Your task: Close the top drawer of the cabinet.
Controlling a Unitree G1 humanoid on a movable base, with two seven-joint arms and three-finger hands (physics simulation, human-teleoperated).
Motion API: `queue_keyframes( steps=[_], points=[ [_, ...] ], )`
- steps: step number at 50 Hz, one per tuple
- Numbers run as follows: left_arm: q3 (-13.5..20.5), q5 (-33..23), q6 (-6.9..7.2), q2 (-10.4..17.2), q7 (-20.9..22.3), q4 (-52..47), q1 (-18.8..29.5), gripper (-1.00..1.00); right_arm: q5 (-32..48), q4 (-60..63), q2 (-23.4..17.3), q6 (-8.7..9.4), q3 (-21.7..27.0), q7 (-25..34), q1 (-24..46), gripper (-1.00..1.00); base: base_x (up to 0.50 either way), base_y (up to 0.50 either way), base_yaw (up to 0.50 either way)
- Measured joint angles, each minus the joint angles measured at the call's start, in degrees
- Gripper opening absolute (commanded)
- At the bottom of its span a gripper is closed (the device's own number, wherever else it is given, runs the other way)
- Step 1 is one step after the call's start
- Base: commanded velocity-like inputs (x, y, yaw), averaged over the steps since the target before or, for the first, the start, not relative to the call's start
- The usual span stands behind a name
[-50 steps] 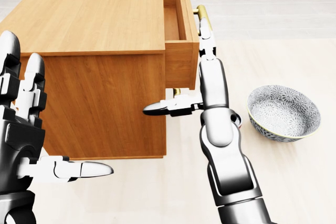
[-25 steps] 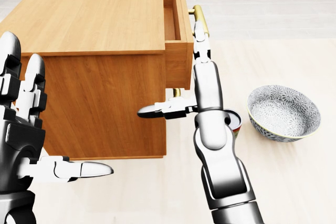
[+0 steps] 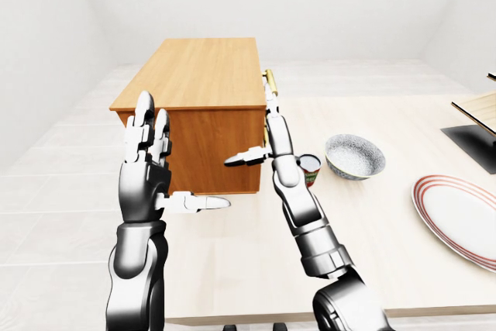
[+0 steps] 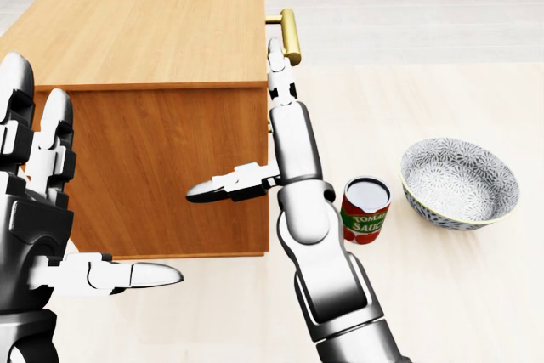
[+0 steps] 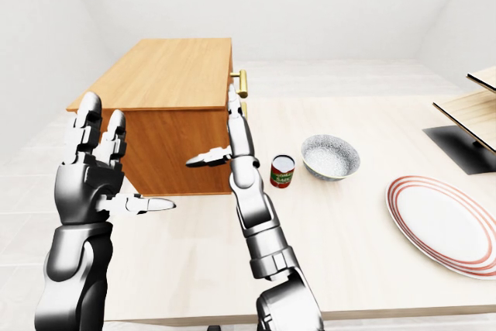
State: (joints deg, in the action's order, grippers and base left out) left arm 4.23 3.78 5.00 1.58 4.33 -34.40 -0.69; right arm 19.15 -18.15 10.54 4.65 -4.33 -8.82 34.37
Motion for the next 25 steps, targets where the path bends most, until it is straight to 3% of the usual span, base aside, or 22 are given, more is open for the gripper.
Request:
queue_keyframes(
  steps=[25],
  points=[
    [-0.02, 0.01, 0.0, 0.0, 0.02, -0.05, 0.02, 1.0, 1.46, -0.27, 1.98, -0.25, 2.01, 0.47, 0.1, 1.0, 0.0, 0.0, 0.0]
  ],
)
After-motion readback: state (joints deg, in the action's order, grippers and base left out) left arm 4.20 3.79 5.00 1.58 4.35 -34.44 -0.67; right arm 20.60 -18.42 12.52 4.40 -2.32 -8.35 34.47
